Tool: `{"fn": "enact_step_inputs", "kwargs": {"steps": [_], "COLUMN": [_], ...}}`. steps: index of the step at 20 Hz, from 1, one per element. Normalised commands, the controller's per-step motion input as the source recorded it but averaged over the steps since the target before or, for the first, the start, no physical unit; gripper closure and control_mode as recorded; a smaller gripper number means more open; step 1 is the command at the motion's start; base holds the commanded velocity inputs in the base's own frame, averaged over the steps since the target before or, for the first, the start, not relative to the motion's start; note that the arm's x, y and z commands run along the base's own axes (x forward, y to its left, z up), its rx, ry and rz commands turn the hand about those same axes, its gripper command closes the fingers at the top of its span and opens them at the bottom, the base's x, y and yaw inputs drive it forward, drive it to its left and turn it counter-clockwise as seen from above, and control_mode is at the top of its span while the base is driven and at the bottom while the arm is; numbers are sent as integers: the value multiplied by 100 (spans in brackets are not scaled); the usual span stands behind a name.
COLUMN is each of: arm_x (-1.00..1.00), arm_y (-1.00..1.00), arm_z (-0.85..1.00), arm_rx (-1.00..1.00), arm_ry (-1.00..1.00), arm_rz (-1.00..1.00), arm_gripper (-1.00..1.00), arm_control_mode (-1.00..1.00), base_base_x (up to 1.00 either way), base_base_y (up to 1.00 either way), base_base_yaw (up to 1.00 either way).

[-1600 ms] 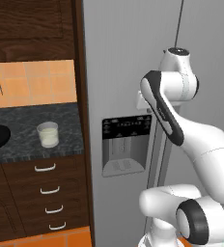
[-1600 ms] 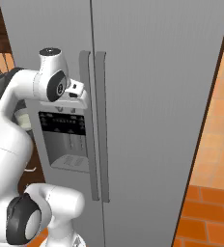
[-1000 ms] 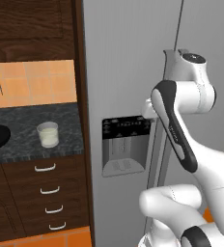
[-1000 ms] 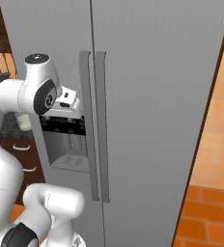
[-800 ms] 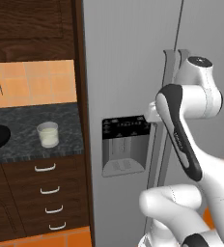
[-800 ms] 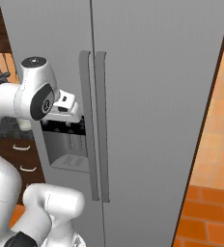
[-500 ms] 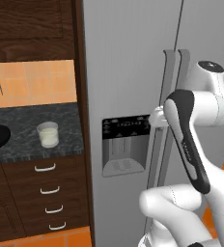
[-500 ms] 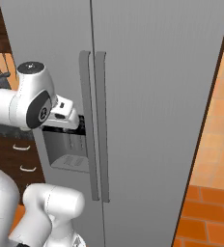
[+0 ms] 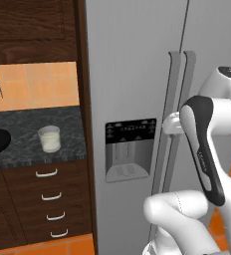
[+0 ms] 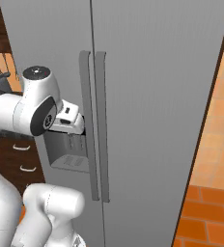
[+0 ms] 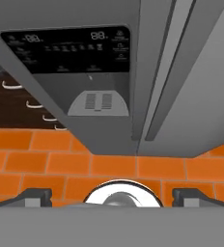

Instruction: Grab a lemon wedge from the fridge and one ice cube from the ice bowl, and put them in the glass of lemonade.

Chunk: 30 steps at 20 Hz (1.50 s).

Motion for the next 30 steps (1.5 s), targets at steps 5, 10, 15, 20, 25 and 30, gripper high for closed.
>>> {"fn": "enact_step_inputs", "kwargs": {"steps": [5, 10, 15, 20, 25, 30], "arm_x": [0, 0, 0, 0, 0, 0], "arm_y": [-16, 0, 0, 0, 0, 2], "arm_z": [0, 0, 0, 0, 0, 14], "arm_rx": [1, 0, 0, 0, 0, -3], "arm_ry": [0, 0, 0, 0, 0, -2], "arm_rz": [0, 0, 0, 0, 0, 0], "arm_gripper": [-100, -100, -100, -100, -100, -100], "arm_control_mode": [100, 100, 100, 100, 100, -100], "base_base_x": [-7, -74, -53, -16, 0, 0], "base_base_y": [-5, -16, -5, -3, 0, 0], "base_base_yaw": [0, -5, -5, -1, 0, 0]}}
